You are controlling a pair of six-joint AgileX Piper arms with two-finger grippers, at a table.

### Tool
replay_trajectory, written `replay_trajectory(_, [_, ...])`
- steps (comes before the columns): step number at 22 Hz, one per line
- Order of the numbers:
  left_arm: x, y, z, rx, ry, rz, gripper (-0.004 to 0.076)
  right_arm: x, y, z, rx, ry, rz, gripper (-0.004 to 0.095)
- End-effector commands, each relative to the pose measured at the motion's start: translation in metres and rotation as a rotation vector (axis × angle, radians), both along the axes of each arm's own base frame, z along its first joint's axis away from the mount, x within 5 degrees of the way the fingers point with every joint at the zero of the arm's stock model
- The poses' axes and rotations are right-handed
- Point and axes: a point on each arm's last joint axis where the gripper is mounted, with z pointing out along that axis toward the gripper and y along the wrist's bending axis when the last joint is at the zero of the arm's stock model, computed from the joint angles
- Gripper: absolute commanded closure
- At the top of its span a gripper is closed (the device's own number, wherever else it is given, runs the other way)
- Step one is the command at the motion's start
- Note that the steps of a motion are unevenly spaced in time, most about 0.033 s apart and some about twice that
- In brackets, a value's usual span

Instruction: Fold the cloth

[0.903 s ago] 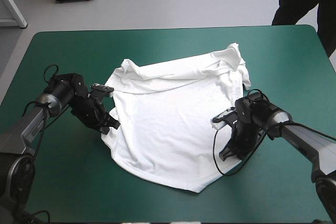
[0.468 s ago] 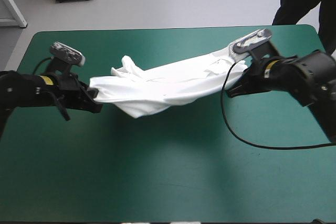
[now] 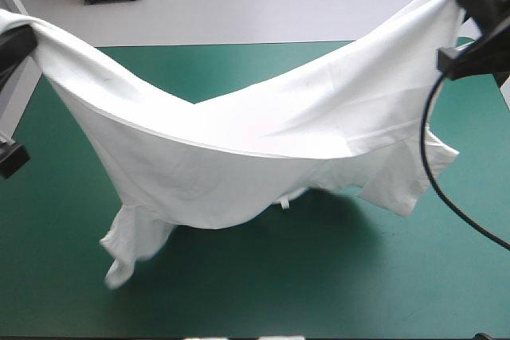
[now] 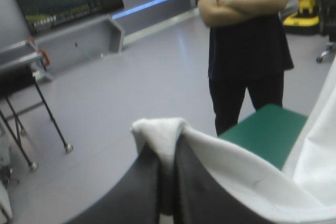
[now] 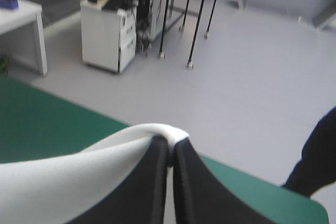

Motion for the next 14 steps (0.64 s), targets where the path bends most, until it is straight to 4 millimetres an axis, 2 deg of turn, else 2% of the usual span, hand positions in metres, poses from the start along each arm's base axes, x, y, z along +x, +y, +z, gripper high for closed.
replay_trajectory(1, [-0.020, 0.002, 0.022, -0.092, -0.160, -0.033, 0.0746, -0.043, -0.019, 0.033, 0.088, -0.248, 0.022, 0.0911])
replay_trajectory(3, [-0.024, 0.003, 0.024, -0.098, -0.174, -0.029, 0.0746, -0.058, -0.020, 0.044, 0.125, -0.349, 0.084, 0.0911])
replay_trajectory(7, [-0.003, 0.001, 0.023, -0.089, -0.146, -0.008, 0.0746, -0.055, -0.016, 0.052, 0.131, -0.437, 0.105, 0.0911])
replay_trajectory(8, [0.017, -0.001, 0.025, -0.103, -0.152, 0.013, 0.0746, -0.041, -0.010, 0.053, 0.127, -0.449, 0.095, 0.0911])
replay_trajectory(9, [0.026, -0.002, 0.027, -0.117, -0.168, 0.023, 0.0746, -0.034, -0.007, 0.053, 0.121, -0.455, 0.082, 0.0911])
replay_trajectory(11, [0.070, -0.007, 0.032, -0.171, -0.219, 0.051, 0.0746, 0.005, 0.003, 0.054, 0.077, -0.494, -0.014, 0.0911])
replay_trajectory(14, [0.122, -0.012, 0.036, -0.236, -0.324, 0.095, 0.0746, 0.058, 0.017, 0.052, 0.036, -0.578, -0.169, 0.0915])
